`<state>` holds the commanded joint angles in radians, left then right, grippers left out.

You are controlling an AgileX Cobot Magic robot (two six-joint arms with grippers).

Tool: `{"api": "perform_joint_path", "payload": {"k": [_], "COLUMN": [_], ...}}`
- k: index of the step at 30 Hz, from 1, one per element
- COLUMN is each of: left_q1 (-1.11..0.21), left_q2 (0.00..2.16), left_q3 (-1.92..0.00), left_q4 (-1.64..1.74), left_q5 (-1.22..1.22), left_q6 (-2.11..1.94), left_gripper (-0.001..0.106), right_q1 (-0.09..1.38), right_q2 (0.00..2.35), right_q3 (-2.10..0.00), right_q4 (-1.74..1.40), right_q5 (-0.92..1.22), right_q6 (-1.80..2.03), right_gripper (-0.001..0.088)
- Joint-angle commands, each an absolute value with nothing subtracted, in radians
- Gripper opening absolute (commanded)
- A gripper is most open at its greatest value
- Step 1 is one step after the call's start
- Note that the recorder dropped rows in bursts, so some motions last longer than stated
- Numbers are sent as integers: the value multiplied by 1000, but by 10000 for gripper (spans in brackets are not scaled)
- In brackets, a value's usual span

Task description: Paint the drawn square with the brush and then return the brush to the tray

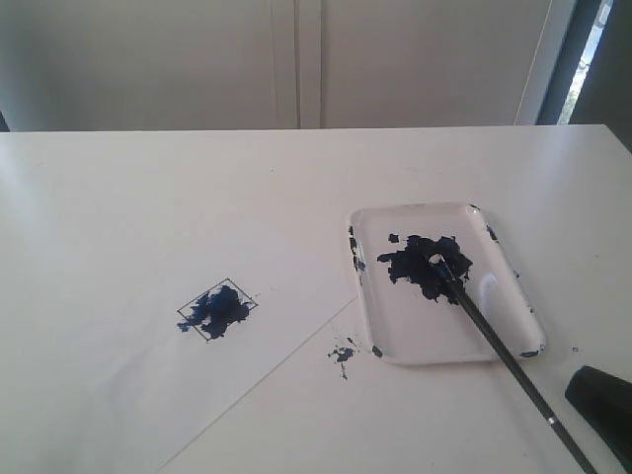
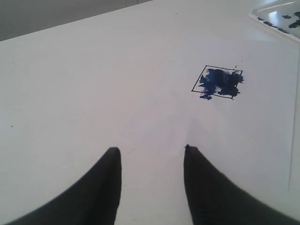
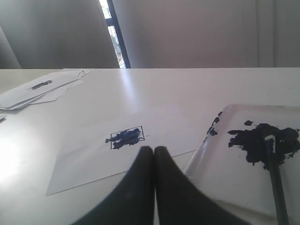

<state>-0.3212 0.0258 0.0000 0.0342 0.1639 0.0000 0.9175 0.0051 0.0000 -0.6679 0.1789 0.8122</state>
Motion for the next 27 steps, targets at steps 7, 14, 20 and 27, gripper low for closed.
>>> {"api": "perform_joint_path", "payload": {"k": [7,14,20,27], "left_q1": [-321,-321,-321,-321], "left_q2": [26,26,26,26], "left_q3": [0,0,0,0], "left_q4": [34,34,34,34], "left_q5": [164,164,164,164], "left_q6": [0,0,0,0], "left_gripper": [479,479,479,479], "right_q1": [917,917,917,917], "right_q2": [5,5,5,5], "right_q3": [0,0,0,0], "right_q4": [-366,250,315,16], "right_q5": [186,260,291,344], "right_q6": [465,-283,-351,109], "right_gripper": [0,0,0,0]}}
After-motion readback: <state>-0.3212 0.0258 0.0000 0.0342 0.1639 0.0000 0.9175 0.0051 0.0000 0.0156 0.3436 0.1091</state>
